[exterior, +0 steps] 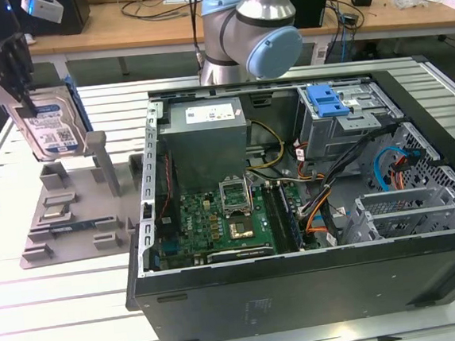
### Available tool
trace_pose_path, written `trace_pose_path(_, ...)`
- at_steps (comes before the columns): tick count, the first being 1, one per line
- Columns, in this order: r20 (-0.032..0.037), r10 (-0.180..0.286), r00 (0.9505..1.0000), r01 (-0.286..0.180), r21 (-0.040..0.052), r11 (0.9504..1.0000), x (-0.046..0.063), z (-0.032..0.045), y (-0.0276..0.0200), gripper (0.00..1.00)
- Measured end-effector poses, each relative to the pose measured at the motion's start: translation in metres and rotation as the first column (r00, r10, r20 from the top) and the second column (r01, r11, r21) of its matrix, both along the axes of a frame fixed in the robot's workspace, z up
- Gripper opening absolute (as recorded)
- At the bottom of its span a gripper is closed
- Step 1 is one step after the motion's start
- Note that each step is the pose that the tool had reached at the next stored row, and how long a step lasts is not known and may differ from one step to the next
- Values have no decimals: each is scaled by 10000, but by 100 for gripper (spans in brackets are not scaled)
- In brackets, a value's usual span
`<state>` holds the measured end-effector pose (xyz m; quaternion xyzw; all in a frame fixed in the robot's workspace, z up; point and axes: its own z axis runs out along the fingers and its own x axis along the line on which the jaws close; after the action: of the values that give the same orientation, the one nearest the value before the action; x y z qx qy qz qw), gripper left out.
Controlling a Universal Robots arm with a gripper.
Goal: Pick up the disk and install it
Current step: 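Pick up the disk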
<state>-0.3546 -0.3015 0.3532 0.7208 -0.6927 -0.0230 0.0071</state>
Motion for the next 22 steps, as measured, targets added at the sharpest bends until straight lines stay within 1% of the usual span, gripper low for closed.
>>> trace_pose_path(2,0,0,10000,0,0,10000,0,34,2,37)
trace_pose_path(3,0,0,10000,0,-1,10000,0,70,5,37)
trace_pose_path(5,1,-1,10000,1,0,10000,0,106,8,37)
trace_pose_path(6,0,0,10000,0,0,10000,0,138,11,37)
trace_pose_path(15,0,0,10000,0,0,10000,0,348,27,37)
trace_pose_path(22,0,0,10000,0,0,10000,0,499,39,37)
